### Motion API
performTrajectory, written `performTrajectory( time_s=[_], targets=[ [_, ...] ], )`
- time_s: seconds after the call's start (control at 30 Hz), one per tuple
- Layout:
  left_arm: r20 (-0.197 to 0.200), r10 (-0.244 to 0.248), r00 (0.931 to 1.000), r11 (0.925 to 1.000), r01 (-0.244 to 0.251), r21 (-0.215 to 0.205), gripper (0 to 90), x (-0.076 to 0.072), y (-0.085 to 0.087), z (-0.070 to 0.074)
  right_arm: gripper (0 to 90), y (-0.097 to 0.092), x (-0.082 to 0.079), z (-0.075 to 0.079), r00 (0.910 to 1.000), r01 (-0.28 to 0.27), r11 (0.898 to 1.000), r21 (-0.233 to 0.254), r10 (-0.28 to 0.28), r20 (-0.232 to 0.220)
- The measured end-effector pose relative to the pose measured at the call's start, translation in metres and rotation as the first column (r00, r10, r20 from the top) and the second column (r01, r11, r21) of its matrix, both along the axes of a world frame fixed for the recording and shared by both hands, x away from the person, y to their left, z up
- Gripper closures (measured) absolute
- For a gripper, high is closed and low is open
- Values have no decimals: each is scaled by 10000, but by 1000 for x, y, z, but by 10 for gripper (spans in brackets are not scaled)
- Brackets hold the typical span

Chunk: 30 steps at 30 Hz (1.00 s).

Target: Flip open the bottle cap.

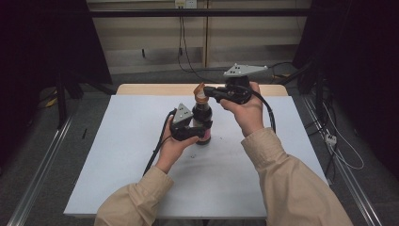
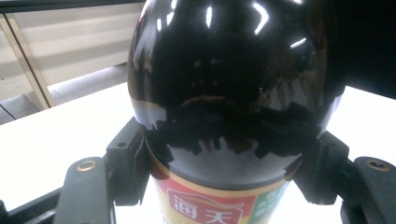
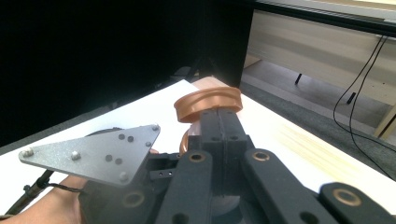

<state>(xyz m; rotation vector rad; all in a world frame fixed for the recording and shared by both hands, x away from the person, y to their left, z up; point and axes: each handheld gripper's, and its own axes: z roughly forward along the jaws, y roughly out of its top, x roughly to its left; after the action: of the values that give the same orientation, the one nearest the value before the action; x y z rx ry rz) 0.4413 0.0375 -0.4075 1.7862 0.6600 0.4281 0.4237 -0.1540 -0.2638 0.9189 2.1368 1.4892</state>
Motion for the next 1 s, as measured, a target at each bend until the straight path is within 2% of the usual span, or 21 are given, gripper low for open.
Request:
performTrajectory(
  time_s=[0.23,0.37,0.5,0.7,0.77,0.83,1.0],
  targets=[
    [42,-3,10000,10000,3,68,310,-2,-1,0,900,4,-1,4,10000,-5,10000,14,5,48],
    [60,-136,9999,9999,136,52,309,-2,-1,1,900,8,0,6,9999,-109,9997,200,107,126],
    [77,-127,9999,9999,127,75,308,-3,1,0,900,12,-1,7,9998,-103,9999,31,103,161],
    [127,-84,9999,9999,83,58,306,-3,1,0,900,8,-2,7,9998,-107,9999,61,106,173],
    [95,-40,9999,10000,40,-62,305,-3,0,-1,900,7,-2,7,9999,-78,9999,77,77,153],
    [186,38,9998,10000,-39,55,303,-3,0,-1,900,4,-3,6,9999,-46,9999,120,44,141],
    [197,33,9998,10000,-33,8,301,-4,1,-1,900,1,-4,3,9999,-42,9999,136,40,124]
  ],
)
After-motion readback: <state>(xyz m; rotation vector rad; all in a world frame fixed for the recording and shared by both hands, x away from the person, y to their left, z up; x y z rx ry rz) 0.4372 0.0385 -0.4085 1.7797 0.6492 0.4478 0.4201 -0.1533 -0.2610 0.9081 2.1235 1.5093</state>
